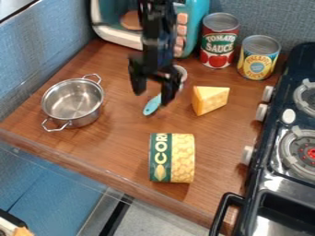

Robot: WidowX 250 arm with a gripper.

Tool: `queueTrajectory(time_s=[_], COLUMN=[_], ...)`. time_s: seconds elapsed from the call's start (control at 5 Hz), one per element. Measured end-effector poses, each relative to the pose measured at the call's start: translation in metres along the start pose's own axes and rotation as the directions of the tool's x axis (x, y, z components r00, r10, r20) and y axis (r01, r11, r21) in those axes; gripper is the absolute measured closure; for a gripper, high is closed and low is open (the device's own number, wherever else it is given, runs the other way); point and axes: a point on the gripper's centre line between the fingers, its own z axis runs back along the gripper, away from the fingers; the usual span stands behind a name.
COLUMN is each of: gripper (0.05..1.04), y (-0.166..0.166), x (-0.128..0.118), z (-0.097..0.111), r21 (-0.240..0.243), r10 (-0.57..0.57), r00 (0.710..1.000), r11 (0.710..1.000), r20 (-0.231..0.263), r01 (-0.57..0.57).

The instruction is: Move the spoon to the middle upper side of the table

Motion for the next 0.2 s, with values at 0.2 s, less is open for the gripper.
queueTrajectory(time_s=[0.2], gripper=[0.083], y=[0.0], x=[-0.0105], z=[0.0307], r21=[-0.003], r10=[-0.007], r00=[0.999], r11=[1.0], r20=[0.051], r01=[0.007])
